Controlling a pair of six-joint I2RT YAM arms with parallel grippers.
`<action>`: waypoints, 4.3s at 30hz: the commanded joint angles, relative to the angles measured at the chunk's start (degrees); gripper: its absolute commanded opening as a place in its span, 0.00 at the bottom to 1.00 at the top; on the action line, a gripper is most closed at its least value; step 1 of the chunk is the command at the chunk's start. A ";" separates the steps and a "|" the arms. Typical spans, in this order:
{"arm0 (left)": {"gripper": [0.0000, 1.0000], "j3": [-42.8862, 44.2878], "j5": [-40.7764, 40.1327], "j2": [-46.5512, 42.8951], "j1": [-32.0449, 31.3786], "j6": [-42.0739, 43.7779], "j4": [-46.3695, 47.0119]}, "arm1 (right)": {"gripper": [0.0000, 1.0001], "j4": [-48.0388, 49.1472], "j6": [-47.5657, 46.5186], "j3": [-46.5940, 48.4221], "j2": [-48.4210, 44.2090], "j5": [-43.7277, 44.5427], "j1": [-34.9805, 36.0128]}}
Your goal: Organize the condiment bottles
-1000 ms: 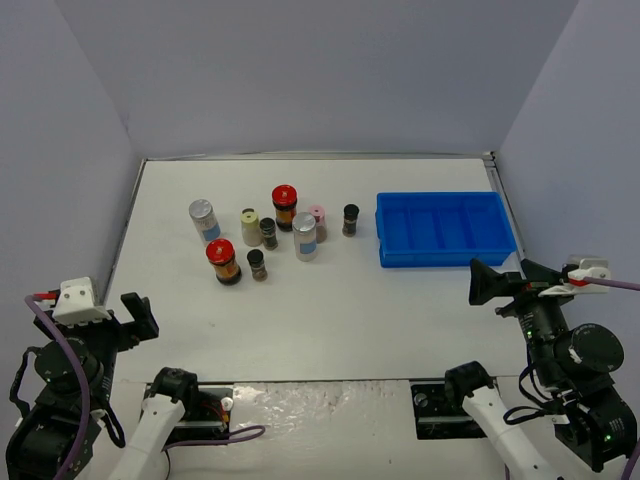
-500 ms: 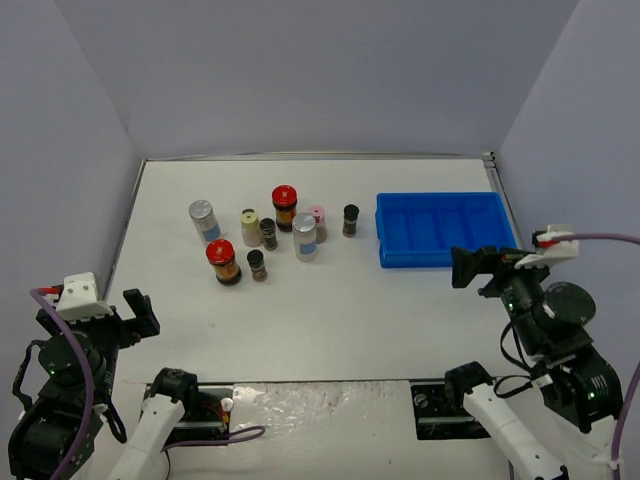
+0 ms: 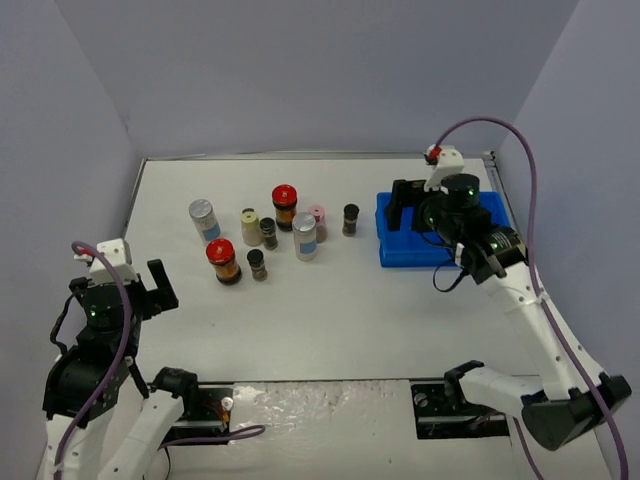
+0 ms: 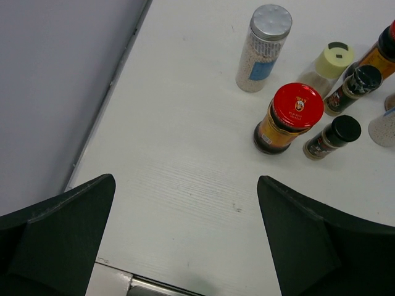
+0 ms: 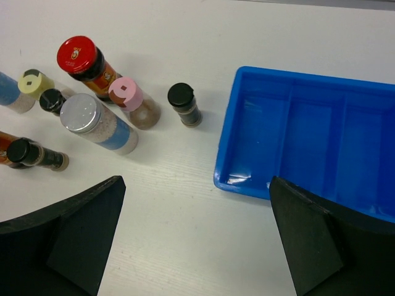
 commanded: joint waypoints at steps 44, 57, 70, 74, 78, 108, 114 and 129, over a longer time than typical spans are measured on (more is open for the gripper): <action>0.97 -12.52 1.25 2.61 -3.43 -4.62 13.48 | 0.80 36.28 -5.86 8.80 43.95 2.86 21.30; 0.97 -12.48 0.87 2.18 -3.61 -4.79 13.25 | 0.60 37.23 -5.35 6.92 44.57 3.79 21.60; 0.97 -12.71 0.56 1.69 -3.79 -4.89 13.30 | 0.03 31.85 -5.44 7.35 33.65 5.47 21.32; 0.97 -12.81 0.21 1.43 -3.79 -5.12 13.19 | 0.00 27.30 -5.12 9.10 27.70 8.65 19.94; 0.97 -12.84 0.11 1.30 -3.79 -5.18 13.13 | 0.00 24.73 -4.36 9.26 21.86 10.06 14.07; 0.97 -13.36 2.12 0.90 -2.22 -4.53 14.28 | 0.00 27.17 -6.95 14.35 31.64 3.53 -36.62; 0.97 -13.40 2.67 1.03 -2.20 -4.39 14.39 | 0.00 33.00 -6.81 11.23 33.78 2.08 -38.09; 0.97 -13.46 3.40 1.29 -2.20 -4.27 14.81 | 0.00 40.05 -7.71 7.24 38.72 1.42 -38.26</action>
